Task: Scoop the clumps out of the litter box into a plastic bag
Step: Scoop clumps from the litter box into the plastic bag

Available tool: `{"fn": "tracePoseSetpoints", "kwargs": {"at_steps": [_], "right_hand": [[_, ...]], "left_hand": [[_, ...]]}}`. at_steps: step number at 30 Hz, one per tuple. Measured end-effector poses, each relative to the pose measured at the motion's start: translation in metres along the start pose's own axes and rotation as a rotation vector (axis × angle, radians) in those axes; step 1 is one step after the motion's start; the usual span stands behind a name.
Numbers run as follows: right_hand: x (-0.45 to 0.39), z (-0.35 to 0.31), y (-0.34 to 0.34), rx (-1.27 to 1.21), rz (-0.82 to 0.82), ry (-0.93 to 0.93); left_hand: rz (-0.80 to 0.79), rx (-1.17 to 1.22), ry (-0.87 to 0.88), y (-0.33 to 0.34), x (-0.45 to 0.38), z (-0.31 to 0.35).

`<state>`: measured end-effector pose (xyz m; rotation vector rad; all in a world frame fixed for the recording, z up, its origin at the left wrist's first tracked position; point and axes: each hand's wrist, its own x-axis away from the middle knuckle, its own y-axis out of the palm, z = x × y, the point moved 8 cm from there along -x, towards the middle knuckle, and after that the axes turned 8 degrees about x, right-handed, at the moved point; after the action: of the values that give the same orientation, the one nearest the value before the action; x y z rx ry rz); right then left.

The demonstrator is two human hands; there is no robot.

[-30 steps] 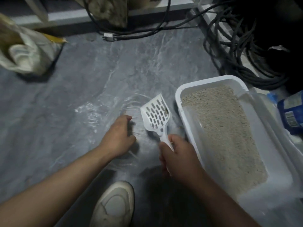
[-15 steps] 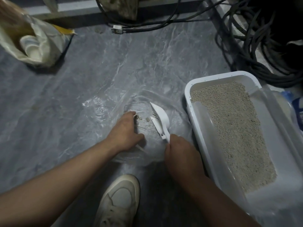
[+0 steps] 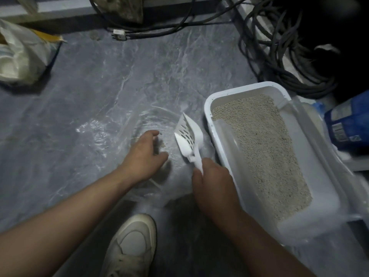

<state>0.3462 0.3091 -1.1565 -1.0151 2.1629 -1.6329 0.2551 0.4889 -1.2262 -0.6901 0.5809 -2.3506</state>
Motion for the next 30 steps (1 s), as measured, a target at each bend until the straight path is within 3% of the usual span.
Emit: {"fn": "tracePoseSetpoints", "kwargs": {"at_steps": [6,10,13,17,21,30], "right_hand": [[-0.005,0.02,-0.055,-0.374,0.101,0.153],[-0.004,0.055,-0.072,-0.859,0.009,0.37],[0.002,0.095,-0.087,-1.043,-0.007,0.498],[0.023,0.158,-0.089,-1.02,-0.1,0.722],[0.046,0.202,-0.085,-0.908,-0.155,0.885],[0.058,0.232,-0.088,-0.767,-0.345,1.036]], "left_hand": [[-0.004,0.205,0.057,0.027,-0.003,0.048],[-0.079,0.317,0.079,0.056,0.0,0.096],[-0.133,0.345,0.094,0.083,0.001,0.12],[-0.239,0.272,0.122,0.111,0.006,0.136],[-0.16,0.164,0.162,0.12,0.009,0.133],[-0.149,0.198,0.287,0.116,0.015,0.136]]}}
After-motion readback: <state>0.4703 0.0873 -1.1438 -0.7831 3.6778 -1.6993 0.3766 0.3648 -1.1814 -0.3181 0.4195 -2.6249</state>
